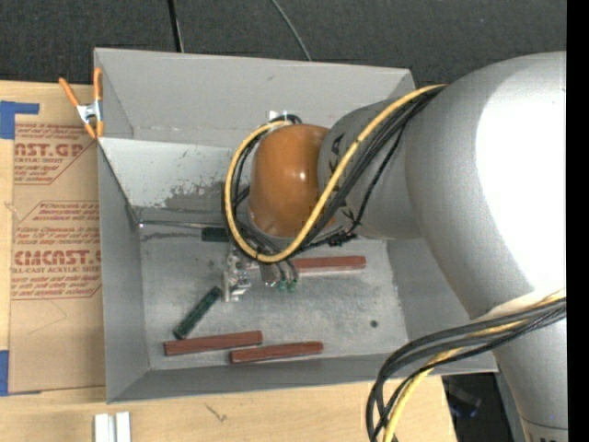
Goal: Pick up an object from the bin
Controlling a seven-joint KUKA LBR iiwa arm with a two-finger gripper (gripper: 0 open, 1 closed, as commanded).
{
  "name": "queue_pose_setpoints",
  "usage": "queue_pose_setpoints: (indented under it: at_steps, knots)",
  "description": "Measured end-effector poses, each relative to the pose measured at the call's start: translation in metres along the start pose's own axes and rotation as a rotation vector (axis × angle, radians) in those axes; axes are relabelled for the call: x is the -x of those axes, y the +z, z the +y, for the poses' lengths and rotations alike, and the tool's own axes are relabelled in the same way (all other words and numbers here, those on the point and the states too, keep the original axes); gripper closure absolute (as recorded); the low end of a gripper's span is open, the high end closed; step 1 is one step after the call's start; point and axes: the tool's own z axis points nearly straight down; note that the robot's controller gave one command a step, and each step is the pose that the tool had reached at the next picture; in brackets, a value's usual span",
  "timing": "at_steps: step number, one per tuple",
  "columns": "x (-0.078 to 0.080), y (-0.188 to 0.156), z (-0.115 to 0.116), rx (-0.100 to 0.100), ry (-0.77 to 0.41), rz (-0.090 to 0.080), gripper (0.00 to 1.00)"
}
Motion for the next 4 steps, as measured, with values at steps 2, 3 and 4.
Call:
queue_pose_setpoints:
  at_steps: [2,3,4]
  knots:
    - [-0.003,0.003,0.000,0.000,-0.001,0.007,0.00]
    - [-0.042,-0.008,0.070,0.003,-0.388,0.012,1.00]
    - [-0.042,-0.008,0.070,0.003,-0.388,0.012,1.00]
